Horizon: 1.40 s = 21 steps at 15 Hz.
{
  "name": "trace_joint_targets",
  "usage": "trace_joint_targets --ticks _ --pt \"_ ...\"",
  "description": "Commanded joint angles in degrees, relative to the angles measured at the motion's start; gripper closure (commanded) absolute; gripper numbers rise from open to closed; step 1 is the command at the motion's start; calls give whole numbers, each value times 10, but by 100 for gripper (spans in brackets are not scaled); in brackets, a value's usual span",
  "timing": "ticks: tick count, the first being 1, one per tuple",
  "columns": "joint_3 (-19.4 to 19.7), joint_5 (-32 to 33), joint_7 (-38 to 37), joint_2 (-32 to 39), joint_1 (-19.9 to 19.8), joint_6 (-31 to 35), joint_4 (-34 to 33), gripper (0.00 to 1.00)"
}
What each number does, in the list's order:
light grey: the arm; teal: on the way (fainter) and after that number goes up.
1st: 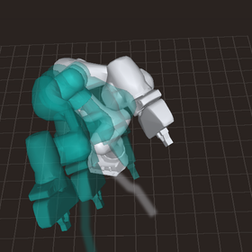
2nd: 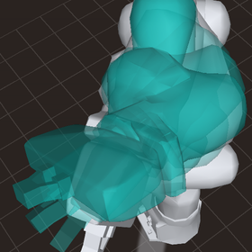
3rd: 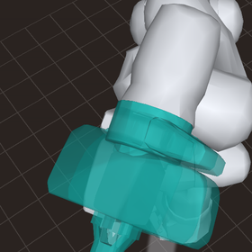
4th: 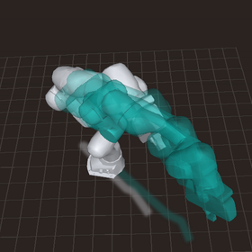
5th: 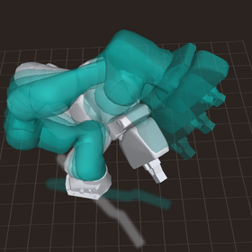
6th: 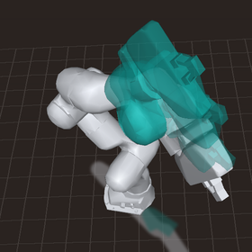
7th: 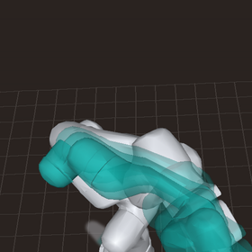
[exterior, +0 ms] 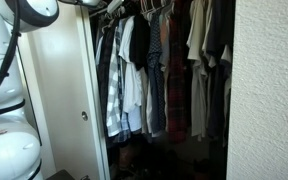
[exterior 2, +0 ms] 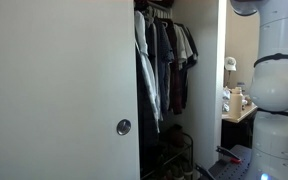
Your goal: Take the hanger with the black shirt and hang it more to the right
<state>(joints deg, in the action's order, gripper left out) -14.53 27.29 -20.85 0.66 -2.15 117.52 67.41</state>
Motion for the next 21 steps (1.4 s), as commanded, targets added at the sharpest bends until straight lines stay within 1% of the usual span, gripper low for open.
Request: trace_joint_targets --ticks 1,7,21 --pt "-1 21 -25 -10 2 22 18 95" --pt "-1 46 -40 -9 8 33 11 96" --pt "-2 139 -86 -5 28 64 1 96"
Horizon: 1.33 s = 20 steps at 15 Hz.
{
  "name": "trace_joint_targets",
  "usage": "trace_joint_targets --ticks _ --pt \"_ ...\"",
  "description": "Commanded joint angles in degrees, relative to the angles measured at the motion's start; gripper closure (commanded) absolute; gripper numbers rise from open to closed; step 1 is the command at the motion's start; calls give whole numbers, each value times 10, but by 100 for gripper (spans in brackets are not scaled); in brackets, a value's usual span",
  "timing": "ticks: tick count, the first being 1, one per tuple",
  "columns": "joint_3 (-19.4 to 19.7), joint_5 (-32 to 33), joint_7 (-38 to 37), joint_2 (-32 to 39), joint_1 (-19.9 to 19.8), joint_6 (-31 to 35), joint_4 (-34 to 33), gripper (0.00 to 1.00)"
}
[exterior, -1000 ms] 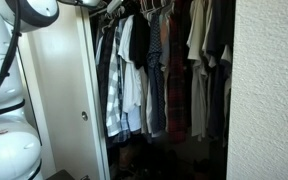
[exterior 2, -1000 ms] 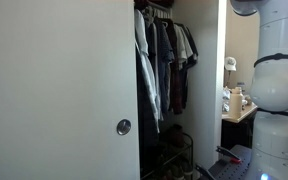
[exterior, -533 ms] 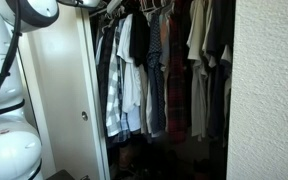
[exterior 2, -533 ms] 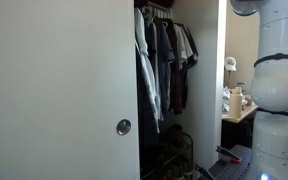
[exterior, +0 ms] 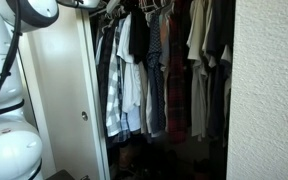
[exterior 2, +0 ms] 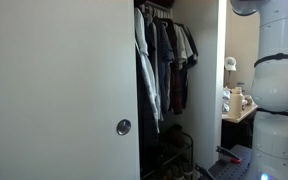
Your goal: Take the hanger with the black shirt and hang it more to the right
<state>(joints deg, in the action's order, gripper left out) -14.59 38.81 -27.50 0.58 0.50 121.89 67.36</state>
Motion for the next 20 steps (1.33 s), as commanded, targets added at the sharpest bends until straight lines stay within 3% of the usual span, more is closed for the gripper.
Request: trace_joint_targets --ticks 1,20 --pt "-1 28 -20 -4 3 21 1 96" --pt "2 46 -35 -18 9 36 27 96"
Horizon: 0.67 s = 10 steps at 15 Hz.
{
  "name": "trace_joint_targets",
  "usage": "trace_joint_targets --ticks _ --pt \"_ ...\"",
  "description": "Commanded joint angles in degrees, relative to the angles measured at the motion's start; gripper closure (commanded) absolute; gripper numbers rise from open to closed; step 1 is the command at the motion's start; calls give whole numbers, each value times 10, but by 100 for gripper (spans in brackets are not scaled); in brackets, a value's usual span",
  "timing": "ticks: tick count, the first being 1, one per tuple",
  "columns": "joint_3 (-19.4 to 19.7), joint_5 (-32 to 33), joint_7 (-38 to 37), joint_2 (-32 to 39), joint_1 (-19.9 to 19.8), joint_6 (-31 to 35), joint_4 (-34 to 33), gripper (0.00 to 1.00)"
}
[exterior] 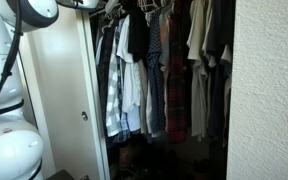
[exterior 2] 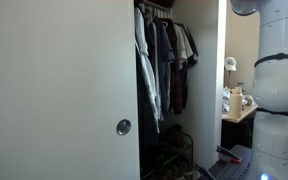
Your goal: Take the hanger with the black shirt and hang it more to the right
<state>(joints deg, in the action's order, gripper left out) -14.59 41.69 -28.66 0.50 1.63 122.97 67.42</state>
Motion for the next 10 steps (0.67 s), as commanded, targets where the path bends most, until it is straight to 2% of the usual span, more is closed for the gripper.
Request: trace_joint_targets --ticks 1,10 --pt "2 17 -24 -19 -2 27 29 96" --pt "6 16 -37 -52 -5 62 84 96"
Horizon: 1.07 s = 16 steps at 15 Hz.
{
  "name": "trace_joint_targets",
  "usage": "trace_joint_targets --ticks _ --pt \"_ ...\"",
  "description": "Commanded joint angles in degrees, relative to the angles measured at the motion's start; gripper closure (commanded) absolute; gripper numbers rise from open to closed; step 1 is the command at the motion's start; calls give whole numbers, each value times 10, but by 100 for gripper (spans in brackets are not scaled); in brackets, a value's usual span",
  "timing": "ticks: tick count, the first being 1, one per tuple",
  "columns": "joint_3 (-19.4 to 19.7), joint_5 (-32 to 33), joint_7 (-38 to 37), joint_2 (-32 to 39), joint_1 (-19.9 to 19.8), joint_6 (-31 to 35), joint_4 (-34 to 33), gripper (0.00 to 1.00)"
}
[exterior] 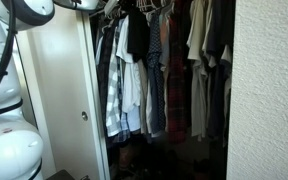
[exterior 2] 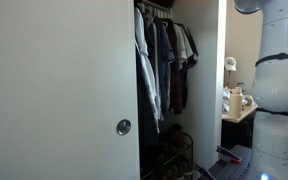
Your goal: Take the hanger with the black shirt and hang it more to the right
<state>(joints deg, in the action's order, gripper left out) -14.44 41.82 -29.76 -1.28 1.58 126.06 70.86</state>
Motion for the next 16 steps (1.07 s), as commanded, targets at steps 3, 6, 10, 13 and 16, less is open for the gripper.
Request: trace_joint_targets --ticks 3,6,10,13,16 --pt "10 9 -28 -57 -8 44 78 96" --pt "17 9 -43 -75 -11 56 99 96" --pt "24 13 -59 -95 -10 72 118 96" --pt "27 16 -66 -106 -9 80 129 96" --pt "27 13 -66 -118 -8 86 148 96"
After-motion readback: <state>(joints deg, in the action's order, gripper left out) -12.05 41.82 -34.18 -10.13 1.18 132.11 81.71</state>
